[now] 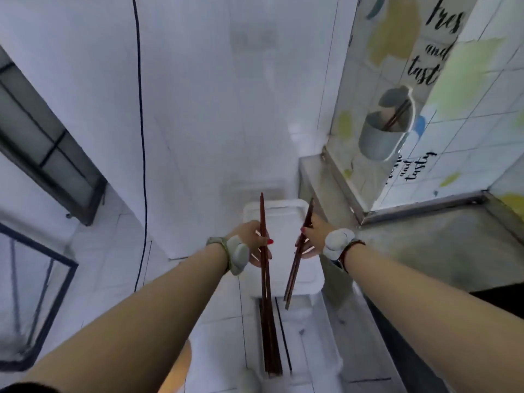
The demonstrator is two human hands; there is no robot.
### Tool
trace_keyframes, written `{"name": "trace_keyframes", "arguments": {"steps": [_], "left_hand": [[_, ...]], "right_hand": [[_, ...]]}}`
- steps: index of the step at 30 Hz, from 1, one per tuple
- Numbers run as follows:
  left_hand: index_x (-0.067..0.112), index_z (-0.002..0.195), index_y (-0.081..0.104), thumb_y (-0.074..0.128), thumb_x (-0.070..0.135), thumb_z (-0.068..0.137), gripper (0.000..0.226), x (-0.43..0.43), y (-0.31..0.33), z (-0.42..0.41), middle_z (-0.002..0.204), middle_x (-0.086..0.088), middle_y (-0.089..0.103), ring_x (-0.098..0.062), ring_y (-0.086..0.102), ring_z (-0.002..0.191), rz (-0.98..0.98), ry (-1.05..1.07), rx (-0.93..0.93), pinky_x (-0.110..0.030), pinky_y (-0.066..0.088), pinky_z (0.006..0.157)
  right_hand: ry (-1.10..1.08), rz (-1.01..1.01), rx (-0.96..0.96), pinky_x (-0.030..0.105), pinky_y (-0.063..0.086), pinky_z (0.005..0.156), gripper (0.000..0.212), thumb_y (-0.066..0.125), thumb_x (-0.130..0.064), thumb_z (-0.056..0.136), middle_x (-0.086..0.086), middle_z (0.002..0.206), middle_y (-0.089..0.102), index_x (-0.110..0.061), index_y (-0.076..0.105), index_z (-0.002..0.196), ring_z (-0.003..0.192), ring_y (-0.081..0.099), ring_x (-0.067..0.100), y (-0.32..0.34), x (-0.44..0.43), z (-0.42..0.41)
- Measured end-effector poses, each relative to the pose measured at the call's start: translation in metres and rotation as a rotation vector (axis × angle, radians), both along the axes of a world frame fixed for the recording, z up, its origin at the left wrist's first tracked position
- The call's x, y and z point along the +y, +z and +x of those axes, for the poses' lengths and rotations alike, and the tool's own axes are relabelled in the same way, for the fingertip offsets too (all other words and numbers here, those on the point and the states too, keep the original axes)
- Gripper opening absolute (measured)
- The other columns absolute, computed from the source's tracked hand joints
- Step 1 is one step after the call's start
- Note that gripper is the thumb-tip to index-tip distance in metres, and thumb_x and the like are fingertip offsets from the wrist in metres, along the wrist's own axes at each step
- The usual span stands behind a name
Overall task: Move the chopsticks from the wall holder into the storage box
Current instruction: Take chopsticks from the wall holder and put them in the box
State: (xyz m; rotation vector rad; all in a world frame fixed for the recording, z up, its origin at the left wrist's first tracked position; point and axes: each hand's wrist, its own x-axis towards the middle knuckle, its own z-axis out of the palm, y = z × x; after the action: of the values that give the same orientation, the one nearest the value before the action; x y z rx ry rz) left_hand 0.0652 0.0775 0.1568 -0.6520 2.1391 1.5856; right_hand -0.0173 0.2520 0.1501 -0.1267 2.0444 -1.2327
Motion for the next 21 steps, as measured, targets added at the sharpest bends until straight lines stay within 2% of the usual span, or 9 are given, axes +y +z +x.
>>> {"name": "trace_keyframes", "arguments": {"steps": [2,5,7,9,12,14,16,19,21], "left_hand": [[0.01,0.092,0.047,0.058,0.012,0.093,0.011,-0.001,-0.039,0.011,0.07,-0.016,0.067,-0.02,0.066,0.045,0.01,0.01,-0.09,-0.03,0.055,0.045],[0.008,0.1,0.047,0.062,0.016,0.091,0.019,0.004,-0.104,0.019,0.067,-0.013,0.065,-0.021,0.063,0.045,-0.003,0.046,-0.178,-0.034,0.059,0.05],[0.008,0.102,0.05,0.065,0.018,0.088,0.023,0.013,-0.135,0.031,0.068,-0.011,0.065,-0.021,0.064,0.049,-0.002,0.059,-0.233,-0.038,0.06,0.057],[0.008,0.103,0.053,0.065,0.019,0.088,0.022,0.027,-0.169,0.043,0.072,-0.011,0.066,-0.019,0.065,0.052,0.078,-0.026,-0.335,-0.039,0.06,0.06],[0.011,0.106,0.06,0.07,0.027,0.083,0.03,0.045,-0.208,0.054,0.085,-0.012,0.068,-0.024,0.069,0.071,0.076,-0.193,-0.413,-0.044,0.061,0.076],[0.012,0.109,0.064,0.072,0.032,0.079,0.037,0.053,-0.219,0.061,0.096,-0.012,0.069,-0.031,0.069,0.095,0.068,-0.267,-0.425,-0.045,0.057,0.089],[0.012,0.108,0.066,0.073,0.035,0.077,0.04,0.059,-0.235,0.061,0.1,-0.011,0.068,-0.033,0.066,0.105,0.086,-0.326,-0.465,-0.045,0.054,0.094],[0.012,0.111,0.067,0.071,0.042,0.072,0.049,0.061,-0.259,0.052,0.114,-0.015,0.069,-0.034,0.065,0.109,0.07,-0.356,-0.513,-0.049,0.051,0.097],[0.007,0.115,0.064,0.07,0.032,0.077,0.046,0.061,-0.271,0.047,0.118,-0.017,0.067,-0.035,0.064,0.111,0.021,-0.298,-0.53,-0.047,0.052,0.096]], "right_hand": [[-0.02,0.027,-0.078,0.037,0.058,0.045,0.029,0.034,-0.005,0.1,0.02,0.074,0.058,-0.005,0.03,0.129,0.056,0.062,0.03,-0.037,0.004,0.011],[-0.024,0.101,-0.191,0.054,0.057,0.066,0.008,0.036,-0.006,0.1,0.029,0.087,0.062,-0.003,0.034,0.107,0.057,0.064,0.031,-0.1,0.008,0.026],[0.004,0.21,-0.195,0.048,0.06,0.065,0.009,0.038,-0.011,0.1,0.03,0.101,0.066,-0.005,0.039,0.107,0.061,0.066,0.032,-0.13,0.015,0.038],[0.048,0.273,-0.276,0.042,0.06,0.064,0.025,0.04,-0.015,0.1,0.03,0.106,0.067,0.001,0.046,0.118,0.064,0.068,0.032,-0.165,0.019,0.048],[0.216,0.361,-0.546,0.051,0.055,0.088,0.034,0.038,-0.017,0.101,0.029,0.107,0.068,0.006,0.048,0.124,0.089,0.071,0.038,-0.2,0.027,0.055],[0.266,0.378,-0.746,0.055,0.048,0.098,0.03,0.036,-0.018,0.102,0.024,0.086,0.074,0.006,0.053,0.105,0.082,0.072,0.035,-0.21,0.033,0.06],[0.249,0.41,-0.826,0.05,0.054,0.09,0.031,0.037,-0.021,0.102,0.016,0.065,0.074,0.004,0.052,0.091,0.068,0.073,0.03,-0.23,0.041,0.063],[0.193,0.41,-0.837,0.045,0.06,0.079,0.02,0.042,-0.016,0.1,0.013,0.064,0.074,0.0,0.052,0.092,0.078,0.073,0.031,-0.254,0.046,0.064],[0.075,0.363,-0.762,0.044,0.06,0.072,0.014,0.044,-0.01,0.099,0.017,0.07,0.072,0.0,0.051,0.092,0.067,0.07,0.03,-0.264,0.044,0.062]]}}
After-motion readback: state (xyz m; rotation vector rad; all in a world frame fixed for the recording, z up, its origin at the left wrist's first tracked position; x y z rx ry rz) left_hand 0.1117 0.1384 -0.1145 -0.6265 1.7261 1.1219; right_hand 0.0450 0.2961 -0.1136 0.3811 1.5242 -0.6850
